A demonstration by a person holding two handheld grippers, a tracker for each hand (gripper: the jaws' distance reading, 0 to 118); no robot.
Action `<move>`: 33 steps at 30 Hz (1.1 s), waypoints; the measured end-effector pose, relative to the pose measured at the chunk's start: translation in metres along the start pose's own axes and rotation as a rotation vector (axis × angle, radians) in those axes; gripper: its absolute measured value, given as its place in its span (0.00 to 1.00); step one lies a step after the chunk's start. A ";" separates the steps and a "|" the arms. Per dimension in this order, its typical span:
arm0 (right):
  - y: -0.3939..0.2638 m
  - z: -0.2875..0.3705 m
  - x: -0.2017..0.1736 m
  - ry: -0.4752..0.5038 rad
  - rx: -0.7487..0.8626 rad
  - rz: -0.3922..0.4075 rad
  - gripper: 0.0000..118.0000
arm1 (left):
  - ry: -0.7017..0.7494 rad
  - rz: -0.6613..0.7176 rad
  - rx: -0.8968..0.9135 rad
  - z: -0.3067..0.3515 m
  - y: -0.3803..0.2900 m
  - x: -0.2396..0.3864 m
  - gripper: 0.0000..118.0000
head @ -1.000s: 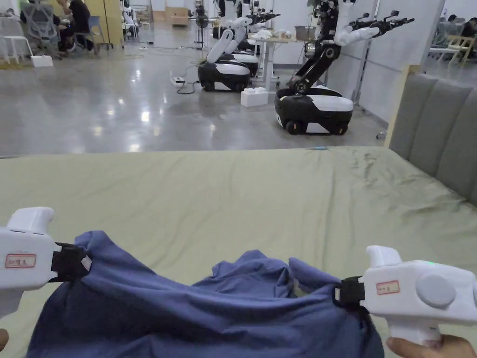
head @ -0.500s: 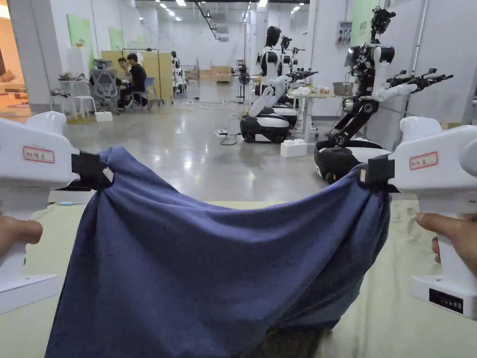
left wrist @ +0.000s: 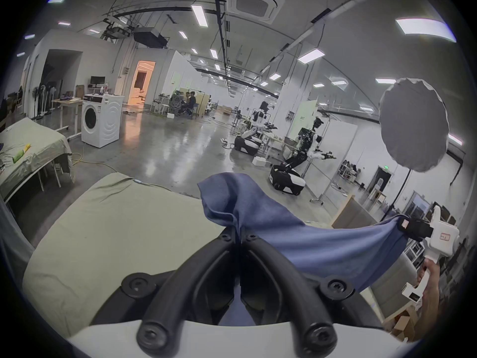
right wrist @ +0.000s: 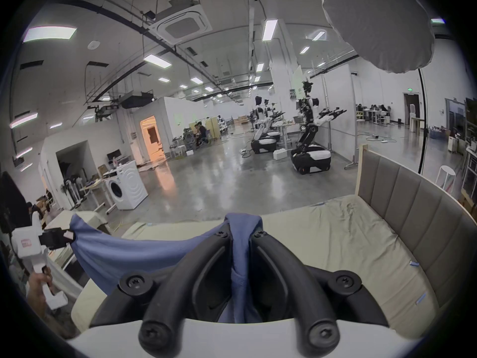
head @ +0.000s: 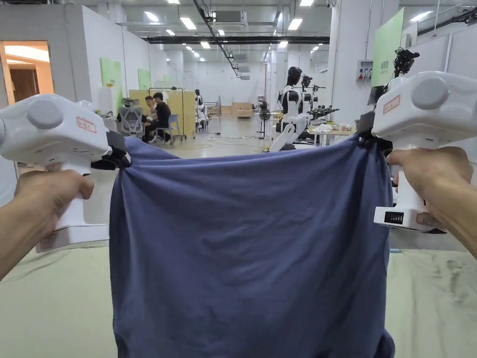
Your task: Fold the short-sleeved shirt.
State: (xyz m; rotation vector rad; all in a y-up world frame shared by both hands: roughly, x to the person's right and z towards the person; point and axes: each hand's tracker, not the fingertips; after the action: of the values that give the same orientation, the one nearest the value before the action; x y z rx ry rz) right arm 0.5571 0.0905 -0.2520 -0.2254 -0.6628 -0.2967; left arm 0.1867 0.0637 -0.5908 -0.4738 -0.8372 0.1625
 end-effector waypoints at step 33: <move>-0.071 -0.082 0.016 0.092 -0.076 0.150 0.09 | -0.088 0.054 -0.043 -0.095 -0.090 -0.060 0.01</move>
State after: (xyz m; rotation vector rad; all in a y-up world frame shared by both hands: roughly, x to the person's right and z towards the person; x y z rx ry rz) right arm 0.5914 -0.0031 -0.2971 -0.3302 -0.5416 -0.1872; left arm 0.2139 -0.0670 -0.6441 -0.5325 -0.9158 0.2168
